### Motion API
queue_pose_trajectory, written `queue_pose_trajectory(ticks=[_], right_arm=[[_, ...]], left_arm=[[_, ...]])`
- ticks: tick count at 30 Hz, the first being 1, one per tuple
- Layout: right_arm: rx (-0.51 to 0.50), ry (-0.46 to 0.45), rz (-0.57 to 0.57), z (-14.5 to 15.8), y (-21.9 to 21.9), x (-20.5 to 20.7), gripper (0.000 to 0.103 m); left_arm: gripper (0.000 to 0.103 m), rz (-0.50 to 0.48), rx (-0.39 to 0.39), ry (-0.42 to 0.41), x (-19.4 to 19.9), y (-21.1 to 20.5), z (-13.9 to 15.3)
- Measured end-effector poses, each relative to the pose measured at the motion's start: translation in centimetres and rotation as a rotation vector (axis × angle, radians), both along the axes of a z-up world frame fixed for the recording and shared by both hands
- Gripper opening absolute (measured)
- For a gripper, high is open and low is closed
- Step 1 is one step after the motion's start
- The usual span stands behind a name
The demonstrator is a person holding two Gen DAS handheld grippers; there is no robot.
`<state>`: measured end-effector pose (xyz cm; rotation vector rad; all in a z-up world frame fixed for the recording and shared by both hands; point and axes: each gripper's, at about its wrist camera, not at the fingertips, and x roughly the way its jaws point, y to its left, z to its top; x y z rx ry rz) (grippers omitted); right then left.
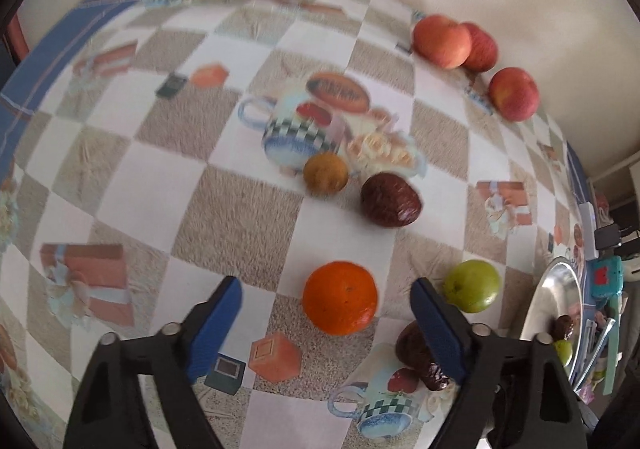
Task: Organize fruits
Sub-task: 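Move the left tool to a mandarin while the right tool approaches another mandarin, then grasp the mandarins and carry them into the steel bowl, opening both tools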
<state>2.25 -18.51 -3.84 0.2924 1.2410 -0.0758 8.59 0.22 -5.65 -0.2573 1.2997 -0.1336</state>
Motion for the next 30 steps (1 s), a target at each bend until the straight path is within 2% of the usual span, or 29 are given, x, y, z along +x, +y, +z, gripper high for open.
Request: queue_pose_trajectory(ticks=[2, 8, 13, 21, 30], right_arm=[[-0.002, 0.007, 0.002, -0.3, 0.0, 0.0, 0.040], [0.025, 0.024, 0.005, -0.6, 0.0, 0.1, 0.035], [0.020, 0.010, 0.000, -0.1, 0.0, 0.0, 0.034], [0.038, -0.088, -0.032, 2.9, -1.2, -0.8, 0.034], [0.035, -0.090, -0.051, 3.3, -2.1, -1.8, 0.034]], left_arm=[[0.076, 0.014, -0.012, 0.012, 0.0, 0.2, -0.5], [0.043, -0.024, -0.041, 0.007, -0.1, -0.4, -0.4], [0.041, -0.015, -0.072, 0.020, -0.1, -0.3, -0.1], [0.041, 0.009, -0.130, -0.020, -0.4, 0.4, 1.9], [0.041, -0.004, -0.142, -0.035, -1.2, 0.4, 2.9]])
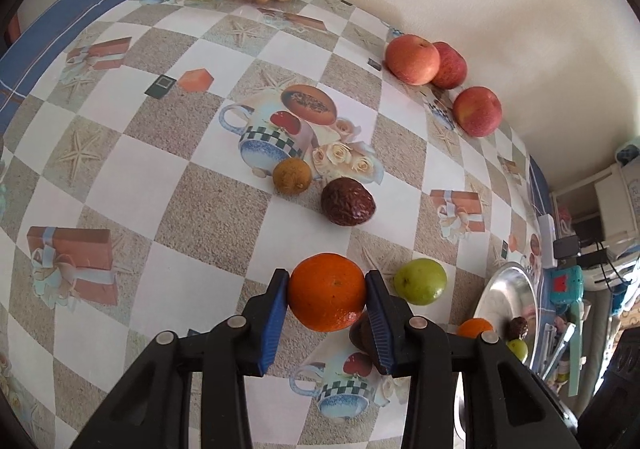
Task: Organize fruits
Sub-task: 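Grasp the mandarins and carry them into the steel bowl, opening both tools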
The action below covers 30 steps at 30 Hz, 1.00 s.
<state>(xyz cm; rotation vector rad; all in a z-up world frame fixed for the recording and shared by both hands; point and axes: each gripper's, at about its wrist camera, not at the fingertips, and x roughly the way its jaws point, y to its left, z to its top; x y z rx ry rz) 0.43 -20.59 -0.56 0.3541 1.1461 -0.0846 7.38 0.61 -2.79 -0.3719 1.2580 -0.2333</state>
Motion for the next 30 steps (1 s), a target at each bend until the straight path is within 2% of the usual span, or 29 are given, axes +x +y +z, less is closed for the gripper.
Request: queue_pose_trajectory(ticks=[9, 14, 20, 30], right_arm=[[-0.017, -0.023, -0.042, 0.8, -1.9, -1.3, 0.034], [-0.034, -0.030, -0.070, 1.1, -3.0, -1.8, 0.034], [-0.041, -0.022, -0.122, 1.0, -4.9, -2.4, 0.034], [-0.084, 0.006, -0.310, 0.9, -10.8, -4.9, 0.034]], left_arm=[[0.041, -0.116, 0.014, -0.052, -1.9, -3.4, 1.1], [0.041, -0.184, -0.010, -0.073, -3.1, -5.7, 1.5], [0.041, -0.275, 0.015, -0.122, -4.6, -8.9, 2.0], [0.041, -0.468, 0.059, -0.203, -7.9, -14.6, 2.4]])
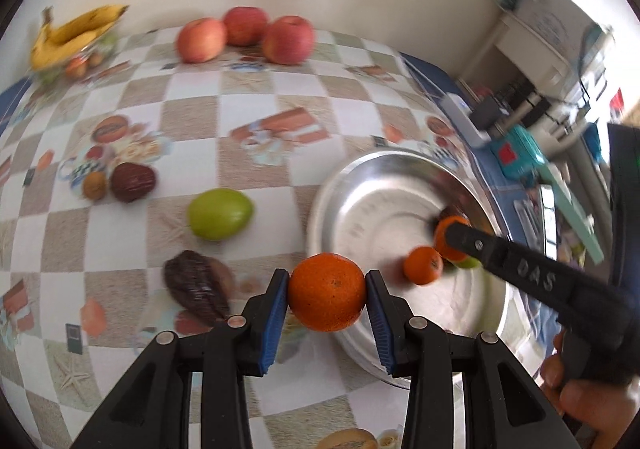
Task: Organize fruits
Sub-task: 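Grasp the mandarins and carry them into the steel bowl, opening both tools, then lift both open tools from the bowl toward the remaining fruit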
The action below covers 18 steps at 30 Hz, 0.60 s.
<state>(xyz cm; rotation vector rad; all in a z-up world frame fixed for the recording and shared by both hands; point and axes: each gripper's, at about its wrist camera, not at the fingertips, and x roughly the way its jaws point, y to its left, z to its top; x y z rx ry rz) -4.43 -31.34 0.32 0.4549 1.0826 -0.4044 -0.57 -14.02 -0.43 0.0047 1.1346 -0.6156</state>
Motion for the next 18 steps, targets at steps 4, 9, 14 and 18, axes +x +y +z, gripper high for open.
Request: queue_pose_trajectory(ticks=[4, 9, 14, 18], right_arm=[[0.027, -0.004, -0.045, -0.2, -1.2, -0.7, 0.034], [0.031, -0.015, -0.037, 0.0, -0.9, -0.7, 0.034], [0.034, -0.023, -0.019, -0.1, -0.4, -0.3, 0.035], [0.041, -0.016, -0.015, -0.2, -0.3, -0.2, 0.035]], left_arm=[[0.041, -0.063, 0.025, -0.041, -1.1, -1.5, 0.2], [0.043, -0.099, 0.030, -0.055, -1.3, -2.0, 0.2], [0.052, -0.082, 0.031, -0.050, -0.9, -1.5, 0.2], [0.057, -0.052, 0.038, -0.038, -0.3, -0.8, 0.0]])
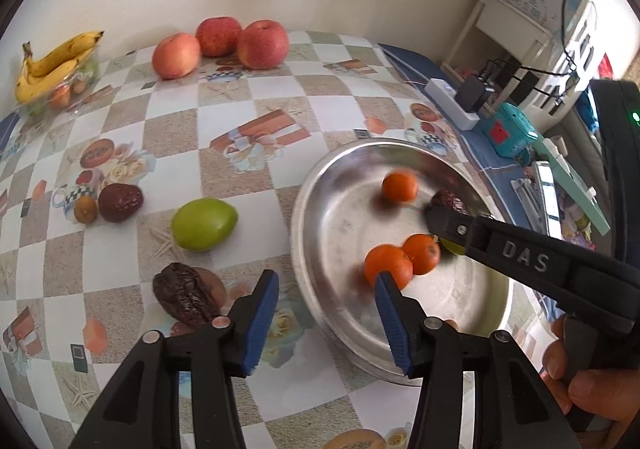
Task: Organize fruits
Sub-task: 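Lift both open tools from the bowl toward the remaining fruit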
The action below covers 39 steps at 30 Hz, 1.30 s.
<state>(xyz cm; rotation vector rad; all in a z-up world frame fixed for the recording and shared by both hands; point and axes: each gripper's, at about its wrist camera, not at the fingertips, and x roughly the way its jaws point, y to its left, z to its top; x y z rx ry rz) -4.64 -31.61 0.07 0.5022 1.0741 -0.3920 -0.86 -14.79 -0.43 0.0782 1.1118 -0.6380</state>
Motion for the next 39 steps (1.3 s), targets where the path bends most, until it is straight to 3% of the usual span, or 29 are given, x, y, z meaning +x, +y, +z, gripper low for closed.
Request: queue_pose_trajectory(ticks=[3, 6, 19, 21, 22, 24, 25, 26, 29, 39], right_arm=[[0.005, 0.009, 0.002, -0.2, 0.3, 0.1, 0.035], [0.006, 0.019, 0.009, -0.4, 0.6, 0.3, 0.035], [-0.070, 0.020, 0.182, 0.1, 5.1, 2.2, 0.035], [-0.068, 0.017, 0.181, 0.2, 5.3, 2.3, 0.035], [-0.067, 0.015, 0.178, 0.2, 5.3, 2.3, 0.037], [-0.078, 0.012, 0.168, 0.3, 5.4, 2.5, 0.062], [-0.086, 0.010, 0.166, 0.3, 5.5, 2.5, 0.080], [-0.098, 0.007, 0.166, 0.4, 5.6, 2.6, 0.087], [-0.135, 0.016, 0.163, 0.4, 5.8, 2.8, 0.094], [-0.103, 0.037, 0.156, -0.3, 6.2, 3.0, 0.094]], left_arm=[[0.071, 0.043, 0.004, 0.018, 1.0, 1.1, -0.2], [0.077, 0.100, 0.009, 0.035, 2.1, 2.5, -0.4], [0.089, 0.496, 0.121, 0.033, 5.9, 12.0, -0.5], [0.097, 0.537, 0.145, 0.034, 6.0, 13.0, -0.6], [0.101, 0.560, 0.163, 0.030, 6.0, 13.6, -0.6], [0.103, 0.589, 0.190, 0.023, 6.0, 14.2, -0.7], [0.103, 0.603, 0.210, 0.025, 6.0, 14.5, -0.9], [0.103, 0.613, 0.226, 0.030, 6.1, 14.8, -1.1], [0.103, 0.630, 0.254, 0.051, 6.2, 15.2, -1.8], [0.103, 0.620, 0.260, 0.091, 6.4, 15.5, -2.3]])
